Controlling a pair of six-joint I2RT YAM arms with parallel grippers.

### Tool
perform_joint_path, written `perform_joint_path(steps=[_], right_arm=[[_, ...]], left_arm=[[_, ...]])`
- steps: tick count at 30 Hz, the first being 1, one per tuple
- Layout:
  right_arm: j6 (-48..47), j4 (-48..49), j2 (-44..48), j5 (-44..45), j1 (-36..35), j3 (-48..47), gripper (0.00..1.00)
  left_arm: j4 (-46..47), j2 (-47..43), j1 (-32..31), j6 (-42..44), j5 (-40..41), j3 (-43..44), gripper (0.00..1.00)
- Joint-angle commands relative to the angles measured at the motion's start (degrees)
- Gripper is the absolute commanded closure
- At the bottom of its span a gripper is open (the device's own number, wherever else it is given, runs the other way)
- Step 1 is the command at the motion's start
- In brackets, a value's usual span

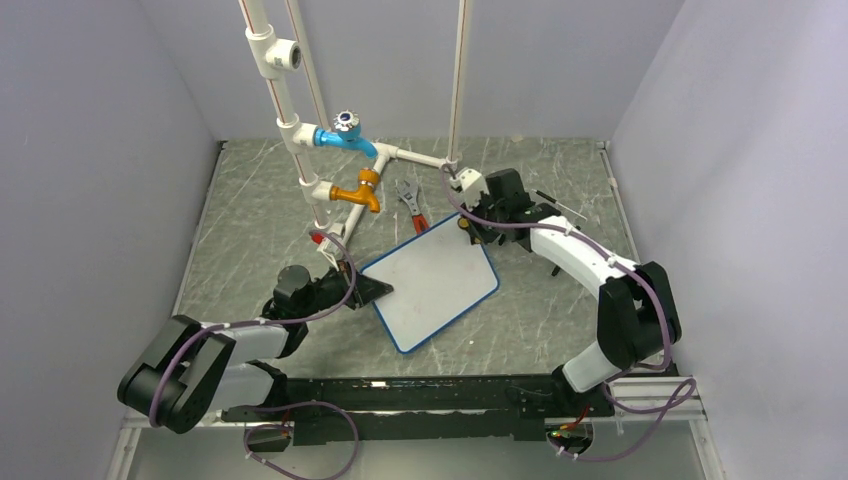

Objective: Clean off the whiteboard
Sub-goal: Erase the whiteboard at the center of the board.

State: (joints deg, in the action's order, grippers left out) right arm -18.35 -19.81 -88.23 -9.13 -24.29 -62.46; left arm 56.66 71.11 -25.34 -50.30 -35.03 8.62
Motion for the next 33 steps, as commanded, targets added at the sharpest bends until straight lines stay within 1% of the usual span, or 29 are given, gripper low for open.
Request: perform_joint_path(steps=[1,3,5,8,10,12,14,16,18,20,24,29,33], right_arm=[[-1.0,2.5,2.9,-7.8,-7.3,2.1,1.00],[-2.6,2.8,4.9,-9.9,-13.3,3.3,1.00],[-2.9,2.0,5.5,-12.6,-17.9,2.3,1.00],[-2.6,-0.5,3.1,-15.5,-21.1,-1.0,1.00],[-2.4,-0.5,1.9,-13.4,-22.1,-1.2,1.00],[-1.0,0.7,1.2,-8.1,-21.5,-0.5,1.00],[1.6,1.7,1.4,-3.9,-16.9,0.1,1.00],[2.6,1.3,2.0,-2.3,-10.8,0.5,1.00],[1.3,0.6,3.2,-1.1,-6.1,2.0,1.00],[-1.5,0.4,5.1,0.0,-3.7,5.2,1.00],[-7.3,-0.9,8.9,-1.8,-3.1,13.0,1.00],[-12.4,-5.1,12.1,-6.6,-3.9,17.6,1.00],[-14.8,-7.5,12.6,-10.0,-10.7,19.9,1.00]], left_arm=[[10.1,-1.0,-0.8,-1.7,-5.4,2.0,1.00],[10.1,-0.8,-0.8,-1.7,-5.2,1.9,1.00],[10.8,-0.4,-0.8,-2.1,-5.2,2.1,1.00],[11.9,0.4,-0.8,-3.0,-5.3,2.2,1.00],[12.4,0.5,-0.8,-3.2,-5.2,2.2,1.00],[11.6,-0.1,-0.8,-2.9,-4.9,2.1,1.00],[10.2,-1.1,-0.8,-2.3,-4.6,1.8,1.00],[9.1,-2.0,-0.8,-1.7,-4.5,1.7,1.00],[8.2,-2.9,-0.8,-1.4,-4.3,1.6,1.00],[6.9,-3.7,-0.8,-0.8,-4.2,1.8,1.00],[5.0,-4.4,-0.7,0.1,-4.3,2.3,1.00],[5.4,-5.1,-0.8,0.3,-3.8,1.6,1.00],[7.5,-4.4,-0.7,-0.4,-3.6,1.0,1.00]])
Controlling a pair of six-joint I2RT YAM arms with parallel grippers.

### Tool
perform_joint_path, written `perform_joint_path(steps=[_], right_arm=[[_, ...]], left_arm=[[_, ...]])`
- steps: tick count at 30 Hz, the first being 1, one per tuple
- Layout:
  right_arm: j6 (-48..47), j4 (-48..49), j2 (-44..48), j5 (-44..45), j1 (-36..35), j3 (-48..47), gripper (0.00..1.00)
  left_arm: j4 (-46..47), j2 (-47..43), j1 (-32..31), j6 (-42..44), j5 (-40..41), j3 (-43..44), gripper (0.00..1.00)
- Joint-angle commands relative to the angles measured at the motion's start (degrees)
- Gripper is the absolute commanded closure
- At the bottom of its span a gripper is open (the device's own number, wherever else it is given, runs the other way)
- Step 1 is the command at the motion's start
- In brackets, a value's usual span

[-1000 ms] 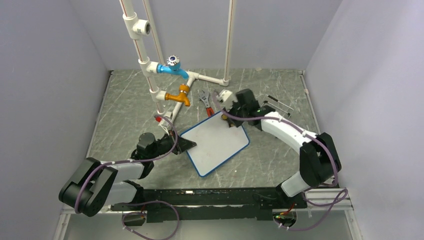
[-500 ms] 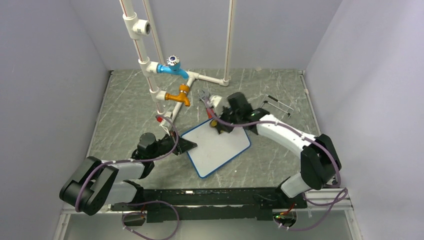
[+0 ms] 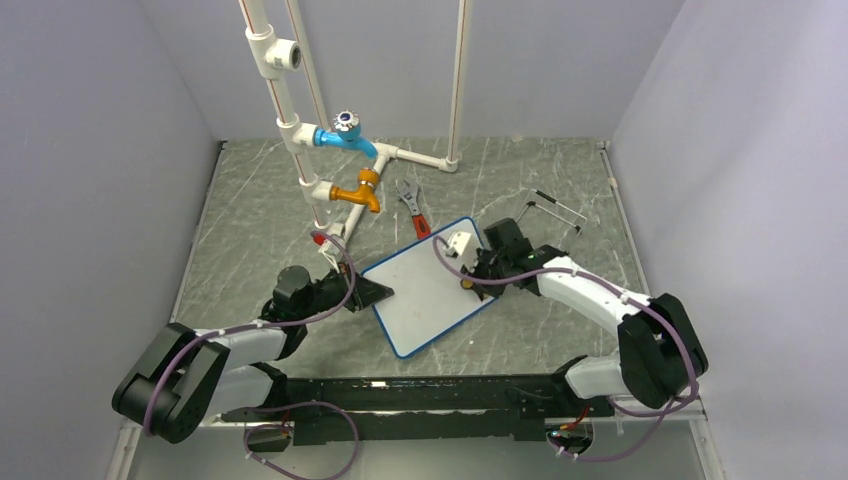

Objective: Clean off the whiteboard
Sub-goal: Erase the whiteboard at the center of the board.

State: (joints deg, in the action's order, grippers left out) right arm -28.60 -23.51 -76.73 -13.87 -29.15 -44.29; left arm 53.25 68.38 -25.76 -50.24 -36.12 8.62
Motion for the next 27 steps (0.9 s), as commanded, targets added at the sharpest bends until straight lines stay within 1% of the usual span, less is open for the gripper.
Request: perform_joint_path(steps=[1,4,5,6,7,9,12,13,14,16,18,22,24,25,27], right_arm=[[-4.4,-3.7,0.9,-5.4,-8.1,1.6,1.00],[-3.4,-2.1,0.4,-5.3,-11.9,0.6,1.00],[-2.4,-1.0,0.3,-4.4,-12.0,0.0,1.00],[-1.2,0.1,0.1,-1.1,-11.5,-0.8,1.00],[-0.3,1.5,0.1,1.4,-10.6,-1.0,1.00],[1.8,5.2,1.2,5.3,-6.5,-0.2,1.00],[4.4,12.5,2.9,13.9,0.3,1.7,1.00],[4.8,13.9,3.0,16.7,1.4,2.0,1.00],[5.0,14.6,2.7,18.2,1.9,2.0,1.00],[5.3,14.0,1.9,17.0,1.7,1.4,1.00],[5.3,13.1,1.7,13.1,-0.4,0.8,1.00],[2.0,11.3,1.3,9.3,-11.8,-0.7,1.00],[1.4,8.9,-0.3,5.0,-17.1,-3.2,1.00],[0.9,7.5,-1.6,2.0,-18.9,-5.1,1.00],[0.6,5.5,-4.4,-0.1,-22.4,-7.6,1.00]], left_arm=[[11.7,-1.4,-0.3,-0.8,-2.7,1.0,1.00],[13.4,-1.2,-0.3,-1.7,-3.0,0.6,1.00],[13.3,-1.5,-0.3,-1.6,-3.0,0.4,1.00],[12.7,-2.0,-0.3,-1.4,-3.0,0.2,1.00],[11.8,-2.7,-0.3,-1.1,-2.9,0.2,1.00],[9.9,-3.8,-0.3,-0.2,-2.7,0.1,1.00],[9.4,-4.3,-0.3,0.1,-2.8,0.2,1.00],[9.6,-4.1,-0.3,0.0,-2.9,0.3,1.00],[10.1,-3.7,-0.3,-0.2,-3.1,0.4,1.00],[11.3,-2.8,-0.3,-0.7,-3.1,0.6,1.00],[12.7,-1.6,-0.3,-1.5,-3.0,0.6,1.00],[14.4,-0.5,-0.3,-3.0,-1.8,0.5,1.00],[14.3,-0.4,-0.3,-3.3,-1.0,0.6,1.00],[14.0,-0.6,-0.3,-3.4,-0.8,0.6,1.00],[13.6,-0.9,-0.3,-3.7,-0.3,0.8,1.00]])
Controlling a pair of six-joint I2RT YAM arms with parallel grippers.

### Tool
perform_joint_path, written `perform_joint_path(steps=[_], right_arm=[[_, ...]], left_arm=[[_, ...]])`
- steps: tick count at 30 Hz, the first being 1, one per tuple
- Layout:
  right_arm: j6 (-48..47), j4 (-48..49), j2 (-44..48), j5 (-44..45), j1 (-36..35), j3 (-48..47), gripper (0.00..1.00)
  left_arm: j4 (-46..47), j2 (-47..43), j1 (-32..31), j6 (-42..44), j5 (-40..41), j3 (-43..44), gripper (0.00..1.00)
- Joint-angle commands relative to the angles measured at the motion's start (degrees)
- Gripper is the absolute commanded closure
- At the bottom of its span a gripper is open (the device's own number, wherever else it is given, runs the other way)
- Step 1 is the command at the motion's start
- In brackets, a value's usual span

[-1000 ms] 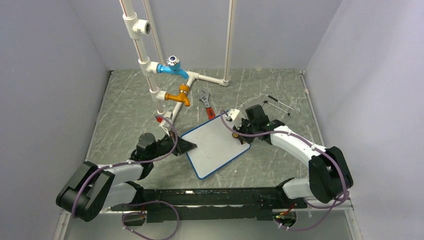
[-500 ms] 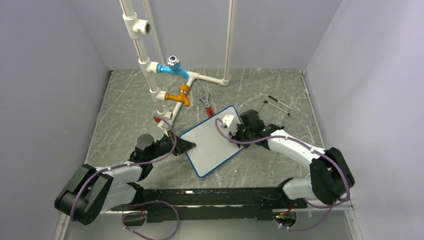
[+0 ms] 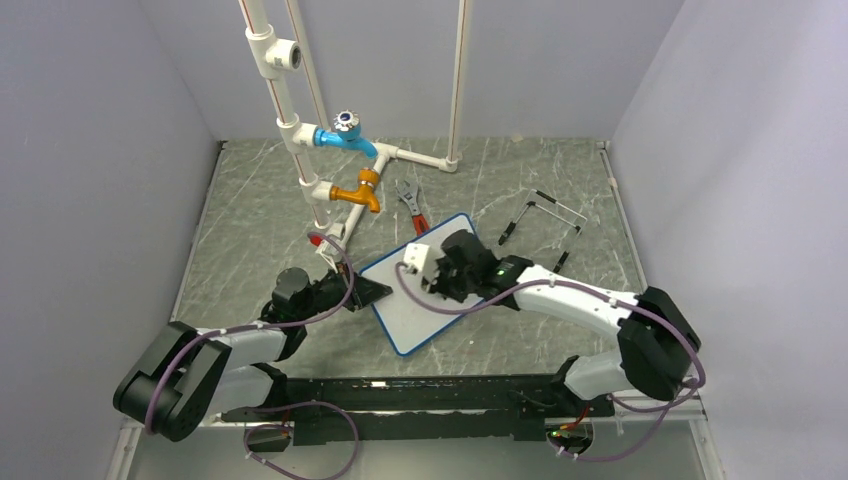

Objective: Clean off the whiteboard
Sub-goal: Erase the whiteboard at the center of the board.

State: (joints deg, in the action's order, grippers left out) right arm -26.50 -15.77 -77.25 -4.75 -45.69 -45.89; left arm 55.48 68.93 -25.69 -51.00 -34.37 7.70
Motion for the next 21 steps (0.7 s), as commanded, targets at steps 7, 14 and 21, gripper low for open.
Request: perform_joint_path(steps=[7,14,21], right_arm=[[-2.3,-3.6,-8.4,-9.3,-13.6,-6.6,1.00],[-5.5,-2.5,-4.7,0.7,-9.4,-1.7,1.00],[0.0,1.6,-2.3,6.5,4.7,-4.8,1.00]], left_arm=[[10.8,-2.3,-0.5,-3.3,-0.8,2.0,1.00],[11.2,-2.5,-0.5,-3.3,-1.1,1.6,1.00],[10.6,-2.3,-0.5,-2.5,-3.8,2.2,1.00]])
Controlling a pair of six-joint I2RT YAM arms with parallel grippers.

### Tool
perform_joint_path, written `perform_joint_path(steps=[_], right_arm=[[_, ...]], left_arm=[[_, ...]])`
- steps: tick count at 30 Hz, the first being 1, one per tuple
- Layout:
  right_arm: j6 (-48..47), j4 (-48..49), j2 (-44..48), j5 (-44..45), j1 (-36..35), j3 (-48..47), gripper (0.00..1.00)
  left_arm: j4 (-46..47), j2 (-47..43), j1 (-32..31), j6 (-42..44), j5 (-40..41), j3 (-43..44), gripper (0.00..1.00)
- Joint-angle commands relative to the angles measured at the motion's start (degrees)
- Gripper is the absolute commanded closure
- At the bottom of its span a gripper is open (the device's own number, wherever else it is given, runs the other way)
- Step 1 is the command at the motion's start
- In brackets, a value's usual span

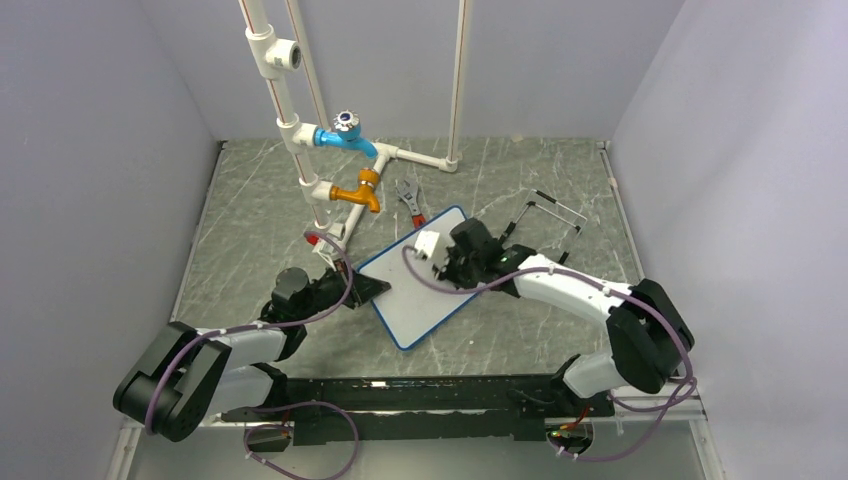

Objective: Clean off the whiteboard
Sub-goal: Erase the whiteboard at the center of the board.

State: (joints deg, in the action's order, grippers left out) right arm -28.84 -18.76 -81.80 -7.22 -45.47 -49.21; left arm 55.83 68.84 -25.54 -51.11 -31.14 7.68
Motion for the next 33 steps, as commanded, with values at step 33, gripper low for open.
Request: perform_joint_path(steps=[33], right_arm=[[1.4,-2.4,-3.7,7.5,7.9,-6.5,1.00]], left_arm=[[5.6,-3.9,-0.8,1.2,-8.1,2.6,1.00]])
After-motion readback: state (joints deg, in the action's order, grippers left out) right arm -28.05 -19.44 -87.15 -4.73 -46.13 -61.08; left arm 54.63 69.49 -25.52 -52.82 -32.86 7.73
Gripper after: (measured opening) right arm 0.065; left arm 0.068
